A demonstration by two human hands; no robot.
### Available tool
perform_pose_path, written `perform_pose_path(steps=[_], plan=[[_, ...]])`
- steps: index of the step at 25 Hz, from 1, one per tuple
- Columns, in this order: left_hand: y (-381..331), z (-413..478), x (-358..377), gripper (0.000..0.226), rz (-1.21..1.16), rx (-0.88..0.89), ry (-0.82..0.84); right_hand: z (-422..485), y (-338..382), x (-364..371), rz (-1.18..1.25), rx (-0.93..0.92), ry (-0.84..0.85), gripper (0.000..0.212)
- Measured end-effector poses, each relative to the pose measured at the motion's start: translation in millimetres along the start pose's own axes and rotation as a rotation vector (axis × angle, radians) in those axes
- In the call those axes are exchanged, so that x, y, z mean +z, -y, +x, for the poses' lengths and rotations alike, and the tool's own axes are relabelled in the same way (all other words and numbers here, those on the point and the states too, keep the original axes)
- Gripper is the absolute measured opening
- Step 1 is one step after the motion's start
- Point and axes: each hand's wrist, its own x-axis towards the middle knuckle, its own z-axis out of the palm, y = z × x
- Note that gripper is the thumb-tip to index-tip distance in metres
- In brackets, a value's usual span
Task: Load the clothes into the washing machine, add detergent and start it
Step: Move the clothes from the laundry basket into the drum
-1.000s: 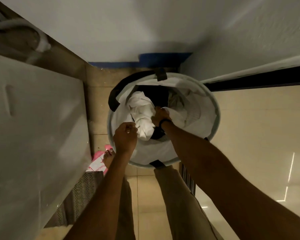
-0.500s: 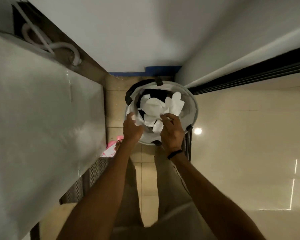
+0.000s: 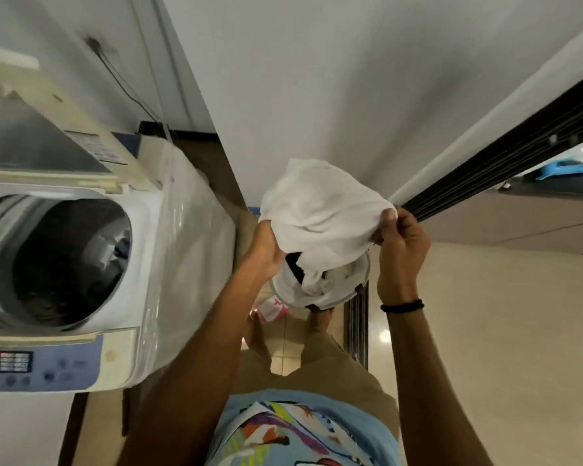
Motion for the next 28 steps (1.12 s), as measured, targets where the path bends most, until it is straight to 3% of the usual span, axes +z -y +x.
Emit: perform_pose_path(steps=[2, 4, 7, 9, 12, 14, 16, 17, 19, 20, 21, 23, 25, 28], plan=[[-27.5, -38.3, 0.0, 0.035, -0.220, -0.003, 0.120, -2.8, -5.6, 12.9, 0.050, 0.327, 0.045, 0.025], [-52.3, -66.1, -4.1, 0.042, -0.242, -0.035, 0.191, -19.2, -1.2, 41.5, 0.213, 0.640, 0.262, 0.047], [-75.4, -90.7, -19.2, 0.036, -0.112, 0.014, 0.032, -48.5, 11.0, 85.9, 0.666, 0.817, 0.577, 0.058], [-89.3, -95.5, -47.0, 0.030, 0.190, 0.185, -0.130, -62.5, 25.7, 110.5, 0.660, 0.664, 0.639, 0.058], [-100.5, -108.2, -121.5, 0.047, 0.487, 0.403, -0.407, -73.8, 42.9, 140.7, 0.463, 0.505, 0.680, 0.054], [-101.5, -128.6, -164.7, 0.057, 0.199, 0.429, -0.274, -86.8, 49.2, 169.1, 0.288, 0.397, 0.697, 0.048], [-96.3, -147.2, -190.3, 0.058, -0.052, 0.326, -0.044, -116.0, 50.9, 208.2, 0.091, 0.364, 0.852, 0.049], [-92.2, -149.1, -199.5, 0.055, 0.002, 0.347, -0.029, -131.7, 46.5, 229.0, -0.033, 0.338, 0.928, 0.051], [-84.6, -143.5, -227.4, 0.067, 0.169, 0.416, -0.234, -155.0, 17.6, 270.7, -0.299, 0.195, 1.036, 0.066], [-86.4, -142.7, -243.0, 0.080, 0.130, 0.439, -0.373, -162.2, 6.8, 287.1, -0.405, 0.100, 1.039, 0.075], [-88.9, -141.8, -261.7, 0.080, 0.046, 0.459, -0.446, -177.7, 2.5, 307.4, -0.501, 0.037, 1.031, 0.082], [-93.6, -140.7, -296.8, 0.043, -0.024, 0.490, -0.452, -209.4, 10.5, 337.3, -0.591, -0.088, 0.944, 0.079], [-101.4, -136.1, -325.9, 0.040, 0.013, 0.549, -0.493, -229.0, 10.9, 364.4, -0.641, -0.323, 0.822, 0.059], [-104.9, -104.0, -368.0, 0.082, 0.452, 0.435, -0.669, -216.6, -28.9, 407.9, -0.716, -0.274, 1.206, 0.073]])
